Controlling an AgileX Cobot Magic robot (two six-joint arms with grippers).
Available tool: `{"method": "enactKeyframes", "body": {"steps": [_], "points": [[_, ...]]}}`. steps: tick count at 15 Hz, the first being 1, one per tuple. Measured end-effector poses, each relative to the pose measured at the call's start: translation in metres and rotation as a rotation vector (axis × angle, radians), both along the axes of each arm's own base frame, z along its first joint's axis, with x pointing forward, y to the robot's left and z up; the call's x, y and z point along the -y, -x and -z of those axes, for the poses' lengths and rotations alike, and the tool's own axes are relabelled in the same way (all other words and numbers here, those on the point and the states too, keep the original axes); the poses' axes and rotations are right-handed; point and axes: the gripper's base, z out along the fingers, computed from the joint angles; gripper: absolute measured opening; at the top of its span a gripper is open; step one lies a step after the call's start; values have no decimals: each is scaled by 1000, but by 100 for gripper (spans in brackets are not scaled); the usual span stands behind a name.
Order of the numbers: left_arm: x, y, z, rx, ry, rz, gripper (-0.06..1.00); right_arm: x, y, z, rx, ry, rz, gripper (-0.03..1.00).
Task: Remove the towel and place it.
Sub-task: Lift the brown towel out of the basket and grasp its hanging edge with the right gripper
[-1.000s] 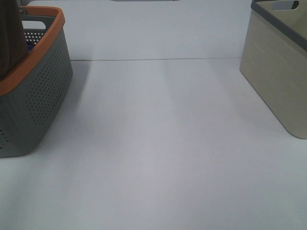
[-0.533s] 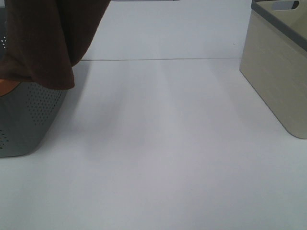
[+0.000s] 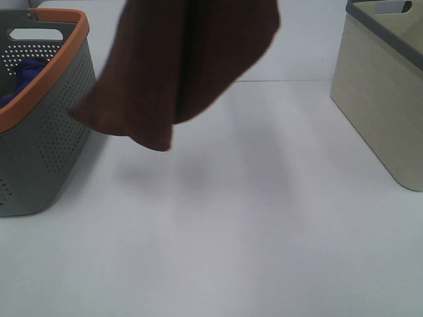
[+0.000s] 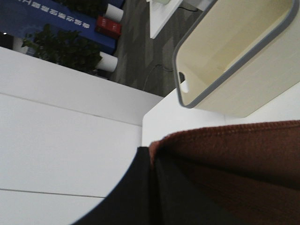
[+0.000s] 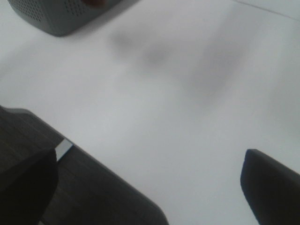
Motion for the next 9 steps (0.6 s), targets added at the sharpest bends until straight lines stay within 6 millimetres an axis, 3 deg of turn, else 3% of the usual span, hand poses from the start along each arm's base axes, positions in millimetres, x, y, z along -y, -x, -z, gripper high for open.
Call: {"method": "enactKeyframes", "body": {"steps": [4,6,9], "points": [[27,-1,28,-84,-105,84,0,-2,-12,-6,42,-12,-13,95],[32,1,43,-72,-248,142,0,-8,-25,-6,55,50,-112,95],[31,1,44,-74,-260,148,0,-19,-45,-7,59,25,-228,95]]}}
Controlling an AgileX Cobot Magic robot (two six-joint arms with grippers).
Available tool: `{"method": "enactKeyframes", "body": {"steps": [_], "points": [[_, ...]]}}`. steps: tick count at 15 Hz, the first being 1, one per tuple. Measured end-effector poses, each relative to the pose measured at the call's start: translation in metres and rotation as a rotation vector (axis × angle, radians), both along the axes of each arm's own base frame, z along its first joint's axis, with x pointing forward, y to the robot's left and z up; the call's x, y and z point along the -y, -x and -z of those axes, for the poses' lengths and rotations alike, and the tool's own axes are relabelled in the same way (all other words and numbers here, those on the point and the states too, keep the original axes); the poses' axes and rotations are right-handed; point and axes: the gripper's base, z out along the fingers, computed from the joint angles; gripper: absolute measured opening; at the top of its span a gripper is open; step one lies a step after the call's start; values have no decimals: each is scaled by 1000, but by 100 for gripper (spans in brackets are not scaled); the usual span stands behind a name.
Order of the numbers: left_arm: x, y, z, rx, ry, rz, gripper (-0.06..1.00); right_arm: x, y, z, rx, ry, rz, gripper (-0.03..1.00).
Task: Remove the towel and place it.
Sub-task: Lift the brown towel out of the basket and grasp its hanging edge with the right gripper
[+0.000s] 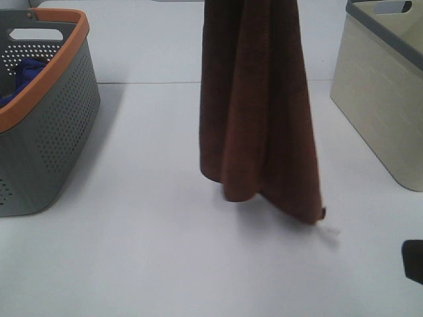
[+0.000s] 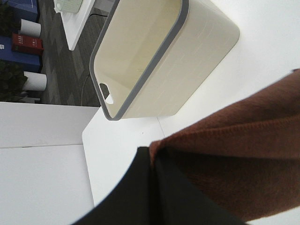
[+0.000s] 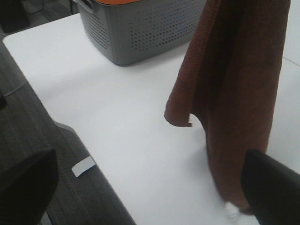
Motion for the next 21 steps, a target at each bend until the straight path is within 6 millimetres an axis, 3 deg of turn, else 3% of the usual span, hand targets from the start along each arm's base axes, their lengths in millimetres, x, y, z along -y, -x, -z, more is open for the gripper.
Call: {"method": "enactKeyframes", "body": {"steps": [10,16,18,21], "points": [[0,0,0,-4,4,2,0,-22,-41,-4,45,-165,-248,95],[0,0,0,-6,5,3,0,-25,-88,31,-65,-95,-254,95],[0,0,0,-6,5,3,0,-27,-115,53,-125,-122,-243,95],[0,1,0,-7,5,4,0,-28,-137,76,-139,-126,-231,95]]}}
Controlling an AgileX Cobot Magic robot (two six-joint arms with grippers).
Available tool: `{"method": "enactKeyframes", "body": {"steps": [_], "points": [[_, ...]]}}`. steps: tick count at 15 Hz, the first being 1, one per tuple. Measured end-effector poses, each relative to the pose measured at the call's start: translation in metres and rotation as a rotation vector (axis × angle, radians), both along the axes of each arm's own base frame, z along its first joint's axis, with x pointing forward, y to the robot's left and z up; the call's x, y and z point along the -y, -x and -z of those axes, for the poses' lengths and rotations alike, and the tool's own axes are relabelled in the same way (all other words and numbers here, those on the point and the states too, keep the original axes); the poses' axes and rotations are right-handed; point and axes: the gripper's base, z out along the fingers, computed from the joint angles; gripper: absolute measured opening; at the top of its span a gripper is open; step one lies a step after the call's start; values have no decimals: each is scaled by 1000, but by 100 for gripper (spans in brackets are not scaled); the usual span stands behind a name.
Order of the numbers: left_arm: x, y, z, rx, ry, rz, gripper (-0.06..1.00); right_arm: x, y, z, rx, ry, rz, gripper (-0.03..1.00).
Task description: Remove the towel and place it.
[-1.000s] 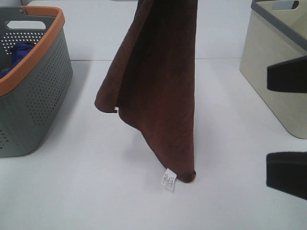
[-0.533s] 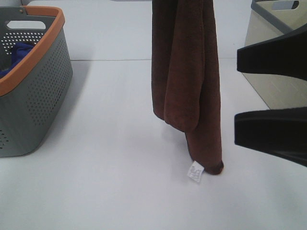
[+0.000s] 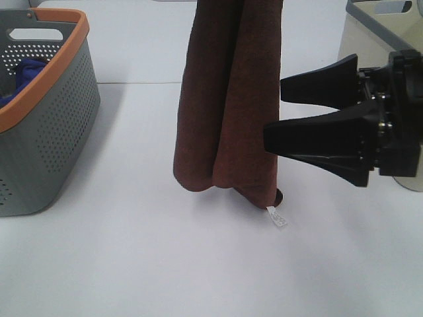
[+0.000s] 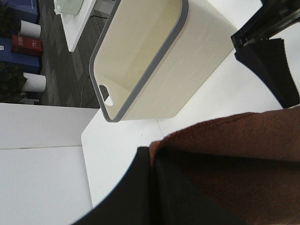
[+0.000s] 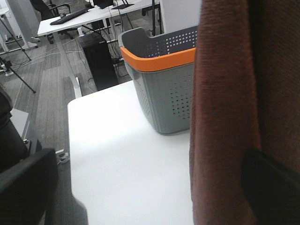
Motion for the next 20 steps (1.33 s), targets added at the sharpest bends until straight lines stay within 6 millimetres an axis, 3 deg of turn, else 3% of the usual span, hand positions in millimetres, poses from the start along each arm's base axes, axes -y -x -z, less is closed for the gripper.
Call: {"method": "enactKeyframes", "body": {"steps": [7,12,17,20], "points": [[0,0,0,-1,-1,1,0,-3,-14,25,-19,2,-37,95],[0,0,0,-1,-1,1,0,-9,-11,23,-31,-92,-123,95],[0,0,0,-1,-1,1,0,-10,-23,63,-169,-76,-127,91],[0,0,0,-1,-1,1,0,-18,-22,80,-216,-61,-169,81]]}}
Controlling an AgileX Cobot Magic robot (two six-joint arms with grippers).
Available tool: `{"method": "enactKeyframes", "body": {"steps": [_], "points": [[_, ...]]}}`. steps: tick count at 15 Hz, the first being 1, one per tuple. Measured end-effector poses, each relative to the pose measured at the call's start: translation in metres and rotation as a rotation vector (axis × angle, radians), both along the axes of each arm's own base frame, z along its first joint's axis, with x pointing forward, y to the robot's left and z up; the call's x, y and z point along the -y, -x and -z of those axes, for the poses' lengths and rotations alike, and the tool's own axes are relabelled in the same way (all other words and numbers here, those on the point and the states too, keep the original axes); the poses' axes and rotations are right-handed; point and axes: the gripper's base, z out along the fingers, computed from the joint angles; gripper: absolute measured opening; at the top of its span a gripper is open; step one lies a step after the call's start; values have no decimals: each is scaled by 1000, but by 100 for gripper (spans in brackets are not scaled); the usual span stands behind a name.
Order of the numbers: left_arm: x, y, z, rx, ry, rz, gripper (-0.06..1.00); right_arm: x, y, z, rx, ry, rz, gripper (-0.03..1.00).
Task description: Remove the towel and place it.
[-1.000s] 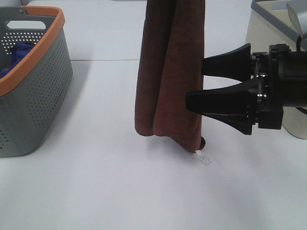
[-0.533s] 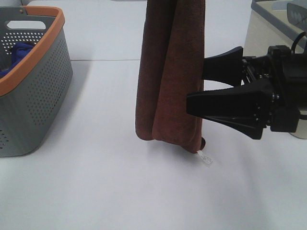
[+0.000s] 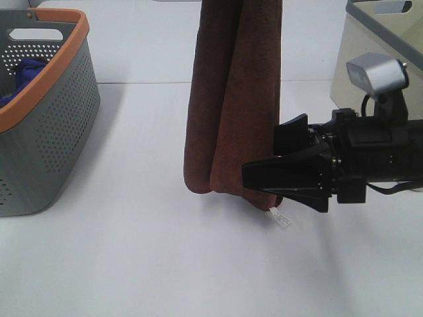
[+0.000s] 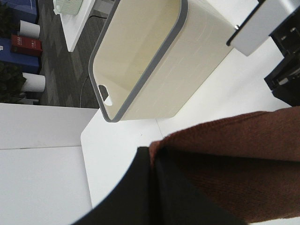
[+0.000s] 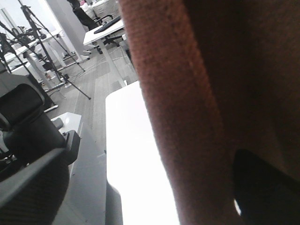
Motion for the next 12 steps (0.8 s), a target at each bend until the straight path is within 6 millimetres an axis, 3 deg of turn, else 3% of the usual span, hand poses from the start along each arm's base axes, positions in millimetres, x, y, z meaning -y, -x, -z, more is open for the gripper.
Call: {"method": "enactKeyframes", "body": {"steps": [5,12], "points": [[2,-2,3,-5,-5,0,0,-16,6,12,-12,30,-78,60],[5,-5,8,-16,-15,0,0,-17,12,3,-6,31,-132,51]]}}
